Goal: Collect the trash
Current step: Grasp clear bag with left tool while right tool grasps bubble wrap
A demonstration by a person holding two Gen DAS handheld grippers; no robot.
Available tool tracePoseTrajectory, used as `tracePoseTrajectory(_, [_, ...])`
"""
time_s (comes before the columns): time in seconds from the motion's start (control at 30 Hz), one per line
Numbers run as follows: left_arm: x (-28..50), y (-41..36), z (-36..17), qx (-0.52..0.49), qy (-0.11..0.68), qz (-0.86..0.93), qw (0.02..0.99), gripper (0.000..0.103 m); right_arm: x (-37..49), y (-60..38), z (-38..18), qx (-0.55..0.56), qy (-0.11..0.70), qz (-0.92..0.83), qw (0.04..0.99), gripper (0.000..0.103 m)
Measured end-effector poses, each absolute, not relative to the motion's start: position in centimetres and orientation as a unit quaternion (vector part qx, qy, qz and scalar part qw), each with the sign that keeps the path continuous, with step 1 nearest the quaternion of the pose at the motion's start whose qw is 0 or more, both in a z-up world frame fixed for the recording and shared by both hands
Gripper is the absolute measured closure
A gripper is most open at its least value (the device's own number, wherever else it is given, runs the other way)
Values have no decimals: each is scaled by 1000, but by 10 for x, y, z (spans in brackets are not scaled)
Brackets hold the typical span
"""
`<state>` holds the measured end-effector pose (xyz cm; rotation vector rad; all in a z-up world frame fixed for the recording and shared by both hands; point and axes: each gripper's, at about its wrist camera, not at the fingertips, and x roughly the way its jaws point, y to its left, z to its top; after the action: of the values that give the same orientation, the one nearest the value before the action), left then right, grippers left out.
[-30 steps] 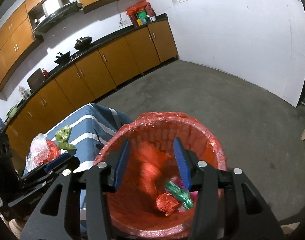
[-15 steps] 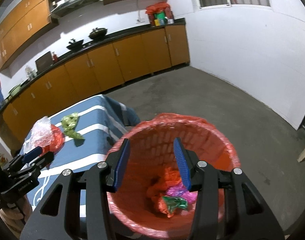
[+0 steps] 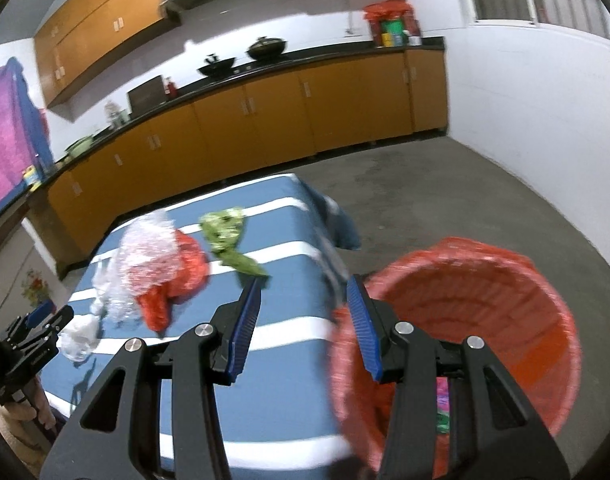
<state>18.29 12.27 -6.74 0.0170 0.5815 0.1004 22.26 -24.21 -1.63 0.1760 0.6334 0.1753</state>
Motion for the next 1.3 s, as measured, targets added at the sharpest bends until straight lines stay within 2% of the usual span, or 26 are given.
tracePoseTrajectory(0.2, [180,176,-87,-13,311,96,945,33,238,-195,-18,83,308,116,941,57])
tracePoseTrajectory(0.57, [202,195,-132,-47,385,88,917,34,262,-144,-26,56,323,139,934,57])
tracePoseTrajectory(0.73, [213,198,-135,-60,398,67,913,66,282,-133,-36,50,335,138,931,57])
tracePoseTrajectory(0.83, [214,199,-135,-61,395,67,914,78,294,-129,-43,56,346,145,925,57])
tracePoseTrajectory(0.93, [211,203,-134,-69,388,69,916,86,301,-117,-45,59,354,163,919,57])
tracePoseTrajectory(1.3, [195,223,-110,-90,339,84,933,87,323,-30,-45,38,357,246,900,58])
